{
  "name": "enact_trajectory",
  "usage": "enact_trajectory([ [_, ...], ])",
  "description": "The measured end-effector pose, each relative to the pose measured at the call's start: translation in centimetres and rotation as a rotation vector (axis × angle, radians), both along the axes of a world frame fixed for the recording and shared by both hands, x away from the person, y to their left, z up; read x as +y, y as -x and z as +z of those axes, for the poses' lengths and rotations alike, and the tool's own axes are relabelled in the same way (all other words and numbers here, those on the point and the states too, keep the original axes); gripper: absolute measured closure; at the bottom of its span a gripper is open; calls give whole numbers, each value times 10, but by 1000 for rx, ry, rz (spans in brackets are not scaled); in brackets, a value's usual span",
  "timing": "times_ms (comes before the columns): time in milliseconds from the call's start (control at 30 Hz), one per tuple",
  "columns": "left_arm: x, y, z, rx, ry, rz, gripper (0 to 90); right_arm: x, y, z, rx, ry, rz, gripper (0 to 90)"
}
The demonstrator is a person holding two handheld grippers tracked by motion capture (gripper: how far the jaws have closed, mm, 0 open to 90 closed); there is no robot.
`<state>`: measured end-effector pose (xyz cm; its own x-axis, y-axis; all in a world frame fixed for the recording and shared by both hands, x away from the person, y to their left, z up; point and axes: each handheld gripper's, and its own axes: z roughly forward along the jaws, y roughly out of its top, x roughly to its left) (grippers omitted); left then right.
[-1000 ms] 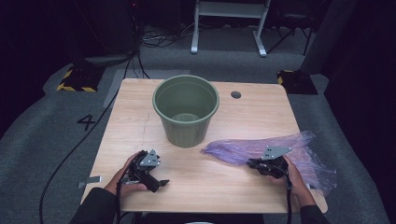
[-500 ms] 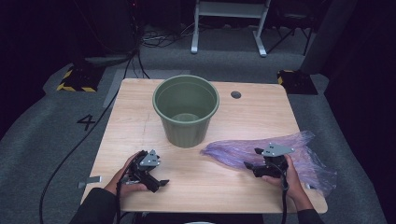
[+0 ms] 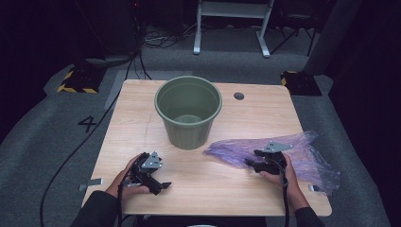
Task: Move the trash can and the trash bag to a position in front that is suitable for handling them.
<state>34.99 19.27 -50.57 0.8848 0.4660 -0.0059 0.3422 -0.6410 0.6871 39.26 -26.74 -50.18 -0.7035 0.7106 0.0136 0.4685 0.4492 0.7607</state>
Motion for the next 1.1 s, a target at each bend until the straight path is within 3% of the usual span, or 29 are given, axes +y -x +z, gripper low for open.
enact_trajectory([
  [133, 0, 0, 0, 2, -2, 19, 3, -2, -3, 0, -13, 2, 1, 636],
  [233, 1, -1, 0, 3, -1, 66, 2, -1, -5, 1, -17, 5, 11, 726],
  [467, 10, -12, 0, 4, 0, 119, 3, 1, -17, 0, -20, -9, 14, 855],
  [800, 18, -19, 0, 3, 0, 139, 2, 2, -24, 3, -52, 6, 19, 898],
  [1100, 20, -17, 0, 4, -2, 159, 2, -8, -11, 23, -130, -58, 10, 900],
])
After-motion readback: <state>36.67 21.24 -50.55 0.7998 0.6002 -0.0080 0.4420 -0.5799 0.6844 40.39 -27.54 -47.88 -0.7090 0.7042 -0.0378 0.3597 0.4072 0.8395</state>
